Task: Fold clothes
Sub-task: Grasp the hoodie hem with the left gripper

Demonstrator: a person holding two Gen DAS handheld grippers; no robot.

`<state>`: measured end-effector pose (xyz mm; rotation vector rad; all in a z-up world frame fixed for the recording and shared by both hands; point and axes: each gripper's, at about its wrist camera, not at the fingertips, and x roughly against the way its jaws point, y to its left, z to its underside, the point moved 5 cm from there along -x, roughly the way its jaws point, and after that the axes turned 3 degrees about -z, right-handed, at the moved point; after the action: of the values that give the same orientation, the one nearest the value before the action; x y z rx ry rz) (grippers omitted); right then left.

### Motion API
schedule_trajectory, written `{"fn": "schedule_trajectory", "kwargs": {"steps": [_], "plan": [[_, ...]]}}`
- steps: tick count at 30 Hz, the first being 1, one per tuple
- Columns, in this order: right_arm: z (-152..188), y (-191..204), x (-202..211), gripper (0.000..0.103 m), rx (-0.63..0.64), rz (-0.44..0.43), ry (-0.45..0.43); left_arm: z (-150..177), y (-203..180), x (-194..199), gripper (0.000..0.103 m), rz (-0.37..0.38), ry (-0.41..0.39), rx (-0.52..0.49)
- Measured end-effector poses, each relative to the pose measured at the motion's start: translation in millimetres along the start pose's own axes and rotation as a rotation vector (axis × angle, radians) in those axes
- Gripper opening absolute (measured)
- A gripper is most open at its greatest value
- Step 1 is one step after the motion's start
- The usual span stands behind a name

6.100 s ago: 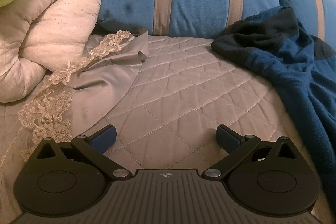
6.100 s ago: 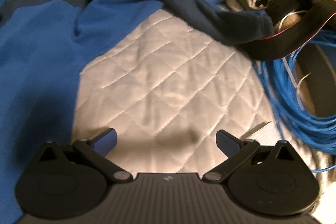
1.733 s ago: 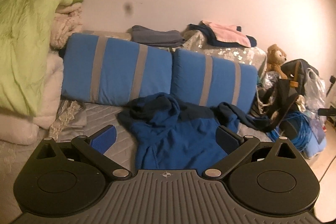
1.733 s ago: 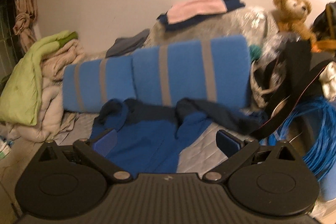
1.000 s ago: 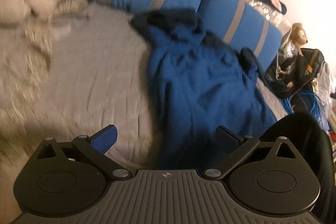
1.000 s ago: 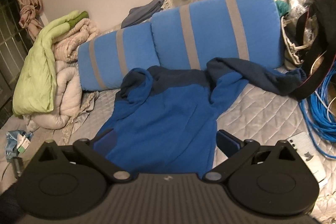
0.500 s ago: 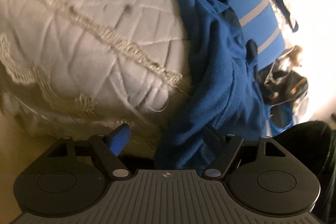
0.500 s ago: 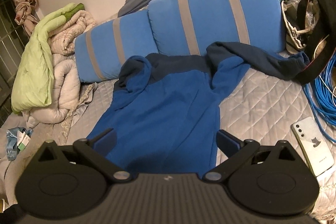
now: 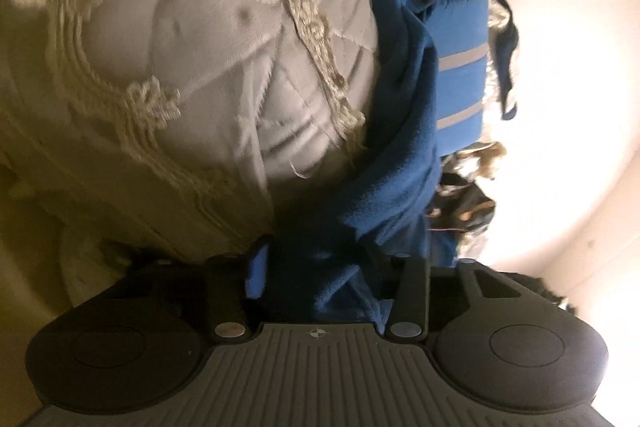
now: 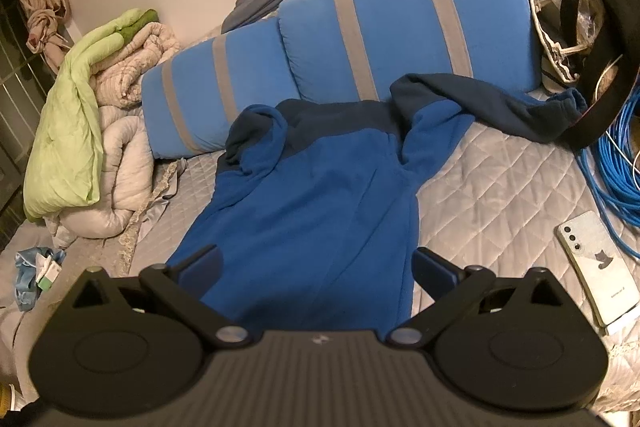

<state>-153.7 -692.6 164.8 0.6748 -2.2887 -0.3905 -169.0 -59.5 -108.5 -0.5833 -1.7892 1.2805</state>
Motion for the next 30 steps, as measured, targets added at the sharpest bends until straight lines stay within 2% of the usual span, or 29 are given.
{"fn": "schedule_trajectory", "kwargs": {"steps": [1,5,11,16,24,26,30], "plan": [[1,-1,0,0.103,-0.003,-0.001,-0.001,2,0,1,0.032,0.016,0.003,0.013],[4,-3,1,0.103,-0.010,-0.008,-0.006,7,-16,11,0.024,-0.020,-0.039,0.022],[10,-7,-2,0.103,-0.025,-0.027,-0.008,8,-74,12,0.021,-0.145,-0.092,-0.071],[15,-10,-3,0.103,-0.032,-0.046,-0.005,11,-134,10,0.020,-0.262,-0.119,-0.233],[25,-8,-3,0.103,-0.034,-0.075,0.000,27,-214,-14,0.019,-0.519,-0.157,-0.604],[27,-6,-3,0.103,-0.031,-0.081,0.003,27,-225,-20,0.019,-0.535,-0.160,-0.638],[27,-4,-3,0.103,-0.024,-0.086,0.000,11,-243,-29,0.018,-0.521,-0.171,-0.640]]}}
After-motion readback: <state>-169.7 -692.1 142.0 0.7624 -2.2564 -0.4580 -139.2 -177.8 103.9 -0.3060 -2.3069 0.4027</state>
